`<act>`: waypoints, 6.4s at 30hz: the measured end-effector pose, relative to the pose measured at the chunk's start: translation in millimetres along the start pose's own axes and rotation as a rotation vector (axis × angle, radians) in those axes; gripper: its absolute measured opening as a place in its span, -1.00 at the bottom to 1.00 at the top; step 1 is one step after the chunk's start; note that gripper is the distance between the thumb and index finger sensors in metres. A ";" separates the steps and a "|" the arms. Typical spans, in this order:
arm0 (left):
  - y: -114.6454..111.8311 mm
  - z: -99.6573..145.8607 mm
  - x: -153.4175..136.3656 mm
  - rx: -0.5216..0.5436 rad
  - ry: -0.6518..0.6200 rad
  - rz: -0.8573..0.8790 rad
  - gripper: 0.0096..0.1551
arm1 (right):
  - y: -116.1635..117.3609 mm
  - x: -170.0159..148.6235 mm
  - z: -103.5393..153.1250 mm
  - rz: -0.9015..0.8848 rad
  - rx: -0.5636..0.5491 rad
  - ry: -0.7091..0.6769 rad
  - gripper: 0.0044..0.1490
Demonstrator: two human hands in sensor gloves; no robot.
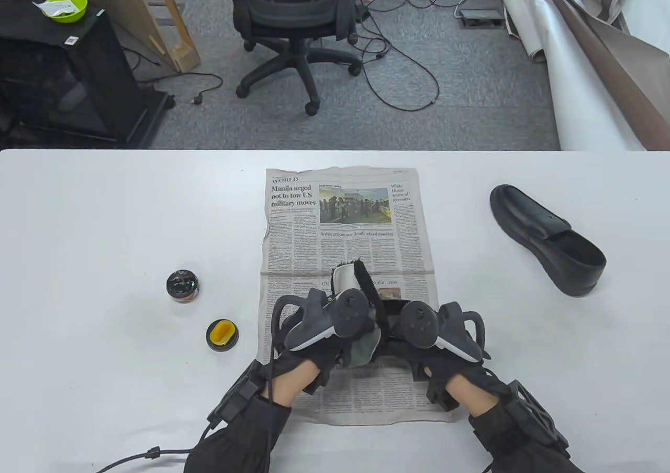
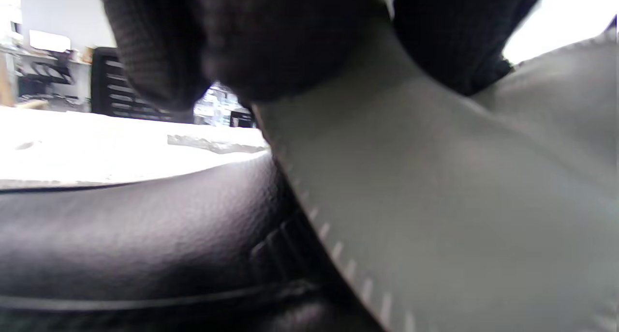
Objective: Dip and apply built-in sponge shoe polish on shoes
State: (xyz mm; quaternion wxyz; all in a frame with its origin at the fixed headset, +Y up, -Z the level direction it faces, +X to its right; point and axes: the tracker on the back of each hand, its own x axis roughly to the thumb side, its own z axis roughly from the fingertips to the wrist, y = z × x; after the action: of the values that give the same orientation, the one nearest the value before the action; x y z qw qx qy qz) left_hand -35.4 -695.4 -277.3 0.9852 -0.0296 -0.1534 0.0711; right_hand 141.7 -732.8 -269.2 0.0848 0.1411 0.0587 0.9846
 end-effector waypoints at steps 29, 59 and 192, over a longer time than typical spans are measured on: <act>17.6 6.7 -77.7 -0.081 0.147 -0.102 -0.30 | -0.1 0.9 0.2 0.004 -0.001 0.002 -0.42; -1.7 -12.5 -100.1 -0.402 0.186 -0.080 -0.35 | -0.4 0.6 -0.1 0.003 0.002 0.001 -0.42; -23.0 42.0 -7.4 0.097 -0.058 0.074 -0.35 | -0.7 1.8 0.3 0.012 -0.003 -0.001 -0.42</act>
State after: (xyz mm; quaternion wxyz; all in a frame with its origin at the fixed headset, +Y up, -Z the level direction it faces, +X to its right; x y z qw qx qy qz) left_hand -52.3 -717.7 -237.7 0.9773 0.0147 -0.1771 0.1157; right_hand 140.1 -731.8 -268.5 0.0789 0.1417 0.0565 0.9851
